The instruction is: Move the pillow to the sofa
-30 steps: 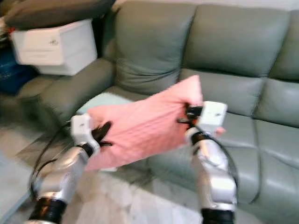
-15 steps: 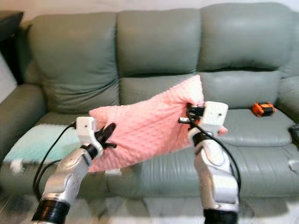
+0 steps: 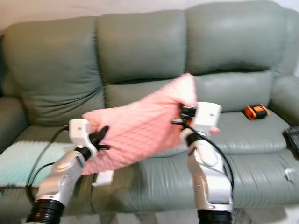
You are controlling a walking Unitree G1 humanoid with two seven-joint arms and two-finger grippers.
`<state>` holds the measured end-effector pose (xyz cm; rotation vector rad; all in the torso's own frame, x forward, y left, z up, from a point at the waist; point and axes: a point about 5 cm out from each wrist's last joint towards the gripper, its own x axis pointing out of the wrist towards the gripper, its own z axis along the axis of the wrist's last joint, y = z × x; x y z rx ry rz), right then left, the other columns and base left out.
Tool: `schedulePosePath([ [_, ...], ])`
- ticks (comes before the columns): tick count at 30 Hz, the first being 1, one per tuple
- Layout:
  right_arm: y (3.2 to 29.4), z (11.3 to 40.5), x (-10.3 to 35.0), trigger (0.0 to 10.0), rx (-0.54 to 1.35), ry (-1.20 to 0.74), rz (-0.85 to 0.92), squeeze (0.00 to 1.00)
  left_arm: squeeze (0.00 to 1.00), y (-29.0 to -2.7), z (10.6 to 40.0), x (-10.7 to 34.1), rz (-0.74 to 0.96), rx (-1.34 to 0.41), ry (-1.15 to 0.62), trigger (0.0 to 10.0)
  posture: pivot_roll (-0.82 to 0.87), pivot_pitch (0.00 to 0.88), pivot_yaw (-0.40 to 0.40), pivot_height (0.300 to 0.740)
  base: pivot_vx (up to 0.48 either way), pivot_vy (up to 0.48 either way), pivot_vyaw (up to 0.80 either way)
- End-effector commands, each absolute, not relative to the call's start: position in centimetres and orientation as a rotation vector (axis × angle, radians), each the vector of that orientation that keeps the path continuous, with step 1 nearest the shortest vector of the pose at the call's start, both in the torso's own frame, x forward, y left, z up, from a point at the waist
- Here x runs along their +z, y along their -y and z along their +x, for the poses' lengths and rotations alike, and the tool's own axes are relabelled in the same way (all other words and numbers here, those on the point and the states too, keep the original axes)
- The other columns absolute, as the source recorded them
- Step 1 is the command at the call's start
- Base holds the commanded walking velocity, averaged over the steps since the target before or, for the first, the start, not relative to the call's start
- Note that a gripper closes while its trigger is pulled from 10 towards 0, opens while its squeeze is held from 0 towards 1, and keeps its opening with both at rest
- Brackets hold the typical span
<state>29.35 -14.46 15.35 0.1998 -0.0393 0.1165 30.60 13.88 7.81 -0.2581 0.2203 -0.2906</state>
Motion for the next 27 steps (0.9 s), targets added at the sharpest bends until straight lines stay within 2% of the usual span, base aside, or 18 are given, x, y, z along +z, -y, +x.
schedulePosePath([
  [1,15.3,29.4,16.0,10.0,0.092,0.07,0.189,0.0,0.0,-12.9,31.0,8.7,-0.25,-0.317,-0.19,10.0,-0.19,0.024,0.075,0.74,0.431,0.0,0.0],
  [11,15.2,29.1,15.5,10.0,0.1,0.057,0.192,0.0,0.0,-14.0,31.4,8.2,-0.161,-0.194,-0.22,10.0,-0.19,0.029,0.081,0.74,0.042,0.0,0.0],
  [23,15.1,28.9,15.4,10.0,0.109,0.06,0.186,0.0,0.0,-14.5,31.6,8.4,-0.132,-0.156,-0.202,10.0,-0.19,0.031,0.088,0.74,0.0,0.0,0.0],
  [27,15.0,29.0,15.6,10.0,0.113,0.071,0.178,0.0,0.0,-14.3,31.6,8.4,-0.12,-0.165,-0.205,10.0,-0.19,0.026,0.092,0.74,0.0,0.0,0.72],
])
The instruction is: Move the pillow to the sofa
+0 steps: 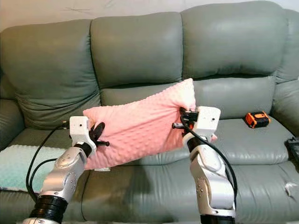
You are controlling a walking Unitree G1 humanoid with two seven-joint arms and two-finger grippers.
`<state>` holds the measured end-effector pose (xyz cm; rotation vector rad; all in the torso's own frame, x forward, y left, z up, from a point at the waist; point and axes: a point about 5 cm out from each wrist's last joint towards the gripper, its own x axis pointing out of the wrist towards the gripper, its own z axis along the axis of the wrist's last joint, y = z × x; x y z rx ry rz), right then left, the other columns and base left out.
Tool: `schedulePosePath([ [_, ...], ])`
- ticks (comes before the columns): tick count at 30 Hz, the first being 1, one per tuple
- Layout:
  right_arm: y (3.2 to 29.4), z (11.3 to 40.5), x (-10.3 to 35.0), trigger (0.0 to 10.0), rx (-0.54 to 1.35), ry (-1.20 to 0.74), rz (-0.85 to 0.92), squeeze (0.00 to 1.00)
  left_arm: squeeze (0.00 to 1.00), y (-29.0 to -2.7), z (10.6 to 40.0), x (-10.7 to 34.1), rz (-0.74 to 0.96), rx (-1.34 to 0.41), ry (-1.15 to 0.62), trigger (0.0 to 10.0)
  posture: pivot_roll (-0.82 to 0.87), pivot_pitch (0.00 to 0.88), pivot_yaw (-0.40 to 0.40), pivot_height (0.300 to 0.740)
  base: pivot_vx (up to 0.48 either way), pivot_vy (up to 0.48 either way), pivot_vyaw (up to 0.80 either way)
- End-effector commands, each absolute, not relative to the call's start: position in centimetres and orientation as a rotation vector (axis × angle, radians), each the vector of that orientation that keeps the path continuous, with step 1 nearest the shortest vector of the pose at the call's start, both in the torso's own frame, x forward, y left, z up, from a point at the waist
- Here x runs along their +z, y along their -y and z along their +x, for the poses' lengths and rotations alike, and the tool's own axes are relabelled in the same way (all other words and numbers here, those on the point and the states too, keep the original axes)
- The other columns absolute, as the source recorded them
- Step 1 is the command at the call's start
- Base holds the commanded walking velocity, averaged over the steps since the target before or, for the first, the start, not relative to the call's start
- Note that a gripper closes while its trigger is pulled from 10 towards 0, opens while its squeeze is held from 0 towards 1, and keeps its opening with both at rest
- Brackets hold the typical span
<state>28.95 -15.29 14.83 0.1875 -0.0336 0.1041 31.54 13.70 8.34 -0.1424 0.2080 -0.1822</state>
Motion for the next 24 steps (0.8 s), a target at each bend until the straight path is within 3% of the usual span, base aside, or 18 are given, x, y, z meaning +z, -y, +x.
schedulePosePath([
  [1,15.0,29.0,15.5,10.0,0.113,0.071,0.179,0.0,0.0,-14.3,31.6,8.4,-0.12,-0.169,-0.204,10.0,-0.19,0.026,0.092,0.74,0.0,0.0,0.8],
  [3,14.9,29.1,15.5,10.0,0.112,0.071,0.181,0.0,0.0,-14.1,31.6,8.4,-0.118,-0.178,-0.203,10.0,-0.18,0.025,0.092,0.74,0.0,0.0,0.8],
  [9,14.9,29.1,15.2,10.0,0.109,0.065,0.19,0.0,0.0,-13.5,31.2,7.8,-0.075,-0.236,-0.223,10.0,-0.18,0.026,0.096,0.74,0.0,0.0,0.0],
  [17,15.1,28.6,13.3,10.0,0.095,0.034,0.189,0.0,0.0,-14.9,30.6,6.2,-0.005,-0.215,-0.247,10.0,-0.17,0.041,0.102,0.74,0.0,0.0,0.0],
  [24,16.2,27.5,9.6,10.0,0.038,-0.074,0.164,0.0,0.0,-16.3,29.9,4.1,0.071,-0.229,-0.287,10.0,-0.16,0.128,0.109,0.74,0.0,0.0,0.0],
])
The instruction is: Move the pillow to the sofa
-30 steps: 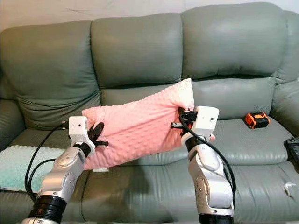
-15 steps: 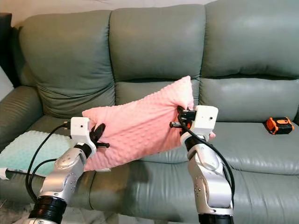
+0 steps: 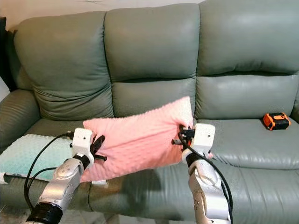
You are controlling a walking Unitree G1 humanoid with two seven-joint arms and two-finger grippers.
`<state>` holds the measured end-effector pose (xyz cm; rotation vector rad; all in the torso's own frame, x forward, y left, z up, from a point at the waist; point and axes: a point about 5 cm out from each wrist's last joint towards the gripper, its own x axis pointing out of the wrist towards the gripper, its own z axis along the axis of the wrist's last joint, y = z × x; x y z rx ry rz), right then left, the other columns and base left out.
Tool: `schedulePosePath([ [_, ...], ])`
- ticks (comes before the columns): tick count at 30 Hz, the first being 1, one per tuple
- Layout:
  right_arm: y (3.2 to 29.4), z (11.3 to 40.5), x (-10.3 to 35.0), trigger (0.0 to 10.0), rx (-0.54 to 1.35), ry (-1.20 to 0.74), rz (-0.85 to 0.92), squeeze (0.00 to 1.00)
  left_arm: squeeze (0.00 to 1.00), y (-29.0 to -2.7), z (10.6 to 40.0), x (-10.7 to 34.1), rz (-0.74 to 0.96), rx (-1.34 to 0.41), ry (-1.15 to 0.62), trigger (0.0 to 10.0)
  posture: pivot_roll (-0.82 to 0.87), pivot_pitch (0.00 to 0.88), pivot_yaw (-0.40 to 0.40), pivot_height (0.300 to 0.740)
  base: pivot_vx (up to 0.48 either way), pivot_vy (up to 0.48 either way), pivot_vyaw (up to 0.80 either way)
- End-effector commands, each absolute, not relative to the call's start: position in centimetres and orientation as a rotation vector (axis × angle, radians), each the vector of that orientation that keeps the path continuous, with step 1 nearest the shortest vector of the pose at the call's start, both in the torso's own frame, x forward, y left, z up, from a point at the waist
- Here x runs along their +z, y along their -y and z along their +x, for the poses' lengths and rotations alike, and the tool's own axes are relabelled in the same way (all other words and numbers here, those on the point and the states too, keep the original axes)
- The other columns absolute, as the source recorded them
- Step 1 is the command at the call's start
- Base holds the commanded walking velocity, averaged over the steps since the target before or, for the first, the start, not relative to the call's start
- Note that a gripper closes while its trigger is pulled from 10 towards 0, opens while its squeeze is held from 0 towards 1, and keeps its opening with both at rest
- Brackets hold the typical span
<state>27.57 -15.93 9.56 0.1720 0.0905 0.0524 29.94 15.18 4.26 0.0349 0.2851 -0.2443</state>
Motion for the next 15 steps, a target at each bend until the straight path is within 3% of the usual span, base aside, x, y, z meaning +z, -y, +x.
schedulePosePath([
  [1,16.5,27.4,9.1,10.0,0.03,-0.09,0.157,0.0,0.0,-16.5,29.9,3.9,0.077,-0.23,-0.296,10.0,-0.16,0.15,0.111,0.74,0.0,0.0,0.0],
  [8,19.0,26.8,6.8,10.0,-0.062,-0.181,0.134,0.0,0.0,-15.8,30.9,3.4,0.104,-0.306,-0.327,10.0,-0.21,0.33,0.145,0.74,0.0,0.0,0.0],
  [15,20.2,27.8,7.7,10.0,-0.081,-0.15,0.105,0.0,0.0,-13.9,33.2,5.2,0.109,-0.349,-0.283,10.0,-0.24,0.432,0.161,0.74,0.0,0.0,0.0],
])
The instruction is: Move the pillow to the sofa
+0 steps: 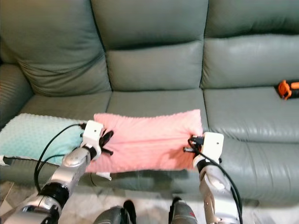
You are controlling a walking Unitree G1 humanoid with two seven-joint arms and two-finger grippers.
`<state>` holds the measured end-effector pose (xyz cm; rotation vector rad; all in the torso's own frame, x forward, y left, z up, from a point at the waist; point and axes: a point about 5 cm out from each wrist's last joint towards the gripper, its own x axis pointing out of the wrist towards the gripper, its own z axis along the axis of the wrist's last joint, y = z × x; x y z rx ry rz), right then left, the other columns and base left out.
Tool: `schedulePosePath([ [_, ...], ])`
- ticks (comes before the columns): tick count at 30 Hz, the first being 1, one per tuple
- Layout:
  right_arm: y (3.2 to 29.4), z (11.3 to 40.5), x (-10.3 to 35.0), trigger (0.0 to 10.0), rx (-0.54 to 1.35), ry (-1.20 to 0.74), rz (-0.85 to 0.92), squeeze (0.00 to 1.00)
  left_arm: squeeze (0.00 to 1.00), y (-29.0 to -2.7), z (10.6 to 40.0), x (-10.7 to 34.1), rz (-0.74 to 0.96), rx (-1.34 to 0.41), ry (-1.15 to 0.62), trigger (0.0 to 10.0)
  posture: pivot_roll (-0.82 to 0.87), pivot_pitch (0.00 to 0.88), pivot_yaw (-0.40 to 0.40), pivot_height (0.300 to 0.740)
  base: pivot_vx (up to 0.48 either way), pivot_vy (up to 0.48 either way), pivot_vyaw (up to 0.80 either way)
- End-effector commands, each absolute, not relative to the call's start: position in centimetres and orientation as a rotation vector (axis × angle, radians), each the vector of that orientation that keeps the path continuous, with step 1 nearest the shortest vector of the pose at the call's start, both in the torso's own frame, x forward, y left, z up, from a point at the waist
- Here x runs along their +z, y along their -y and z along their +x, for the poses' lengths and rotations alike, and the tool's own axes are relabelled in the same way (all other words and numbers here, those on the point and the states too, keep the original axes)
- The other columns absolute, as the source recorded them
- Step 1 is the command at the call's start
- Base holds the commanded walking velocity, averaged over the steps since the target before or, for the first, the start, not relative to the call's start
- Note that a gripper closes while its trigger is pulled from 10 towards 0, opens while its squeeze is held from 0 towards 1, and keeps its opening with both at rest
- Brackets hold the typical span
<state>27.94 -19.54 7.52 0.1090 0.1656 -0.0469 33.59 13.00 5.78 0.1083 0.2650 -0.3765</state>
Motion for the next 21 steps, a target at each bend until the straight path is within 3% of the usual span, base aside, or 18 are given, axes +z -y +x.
schedulePosePath([
  [1,20.3,28.5,8.5,10.0,-0.069,-0.114,0.096,0.0,0.0,-12.9,34.5,6.6,0.101,-0.355,-0.248,10.0,-0.26,0.464,0.162,0.74,0.0,0.0,0.0],
  [13,19.3,31.3,10.5,10.0,0.027,-0.028,0.086,0.0,0.0,-10.7,37.7,11.1,0.096,-0.343,-0.148,10.0,-0.26,0.572,0.166,0.74,0.0,0.0,0.0],
  [21,17.6,33.8,11.9,10.0,0.095,0.023,0.09,0.0,0.0,-12.9,38.4,12.1,0.104,-0.214,-0.119,10.0,-0.24,0.597,0.166,0.74,0.0,0.0,0.0],
])
